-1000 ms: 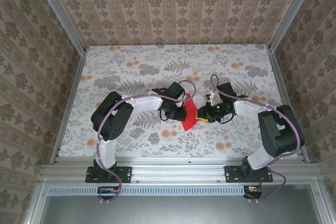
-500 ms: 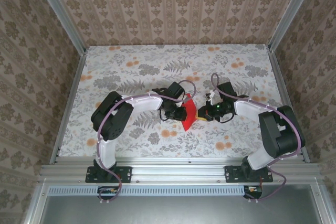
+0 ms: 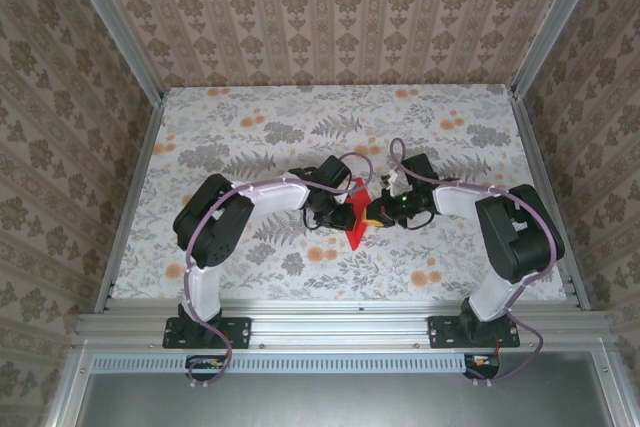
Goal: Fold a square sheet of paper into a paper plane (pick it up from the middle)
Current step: Third fold the triangle at the center of the table.
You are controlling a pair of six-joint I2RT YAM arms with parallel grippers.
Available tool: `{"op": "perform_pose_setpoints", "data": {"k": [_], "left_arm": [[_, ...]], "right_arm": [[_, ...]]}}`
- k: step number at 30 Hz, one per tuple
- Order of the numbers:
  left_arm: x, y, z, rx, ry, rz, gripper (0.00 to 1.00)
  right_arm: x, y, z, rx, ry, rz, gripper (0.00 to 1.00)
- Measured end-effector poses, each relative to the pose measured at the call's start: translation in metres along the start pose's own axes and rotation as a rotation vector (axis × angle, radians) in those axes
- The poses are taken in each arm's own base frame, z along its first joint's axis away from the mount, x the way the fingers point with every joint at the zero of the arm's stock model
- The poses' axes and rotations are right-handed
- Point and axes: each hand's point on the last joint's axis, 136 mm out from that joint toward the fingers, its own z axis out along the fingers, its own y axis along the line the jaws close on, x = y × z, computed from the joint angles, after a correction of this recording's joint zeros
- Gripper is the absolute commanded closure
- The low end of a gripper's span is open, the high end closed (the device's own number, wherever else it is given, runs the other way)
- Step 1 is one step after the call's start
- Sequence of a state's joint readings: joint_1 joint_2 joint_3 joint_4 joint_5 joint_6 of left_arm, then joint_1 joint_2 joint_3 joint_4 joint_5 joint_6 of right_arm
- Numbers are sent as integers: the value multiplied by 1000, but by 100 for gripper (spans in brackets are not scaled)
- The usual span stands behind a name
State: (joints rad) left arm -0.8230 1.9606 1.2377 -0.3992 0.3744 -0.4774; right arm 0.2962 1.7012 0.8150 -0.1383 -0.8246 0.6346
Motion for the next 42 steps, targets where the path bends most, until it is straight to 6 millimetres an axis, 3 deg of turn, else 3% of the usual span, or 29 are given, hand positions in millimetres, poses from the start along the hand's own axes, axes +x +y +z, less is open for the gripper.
{"op": "perform_pose_setpoints", "data": {"k": [18, 25, 34, 42], "left_arm": [[-8, 2, -4, 46, -19, -16, 81], [-20, 2, -21, 73, -62, -27, 82], [-35, 16, -33, 72, -101, -61, 84], [-37, 21, -20, 71, -80, -70, 84]], "right_arm": [[-11, -8, 21, 17, 32, 9, 98], [-12, -9, 23, 26, 41, 6, 97], [-12, -9, 23, 28, 41, -6, 97], [-14, -7, 23, 25, 38, -12, 96]]}}
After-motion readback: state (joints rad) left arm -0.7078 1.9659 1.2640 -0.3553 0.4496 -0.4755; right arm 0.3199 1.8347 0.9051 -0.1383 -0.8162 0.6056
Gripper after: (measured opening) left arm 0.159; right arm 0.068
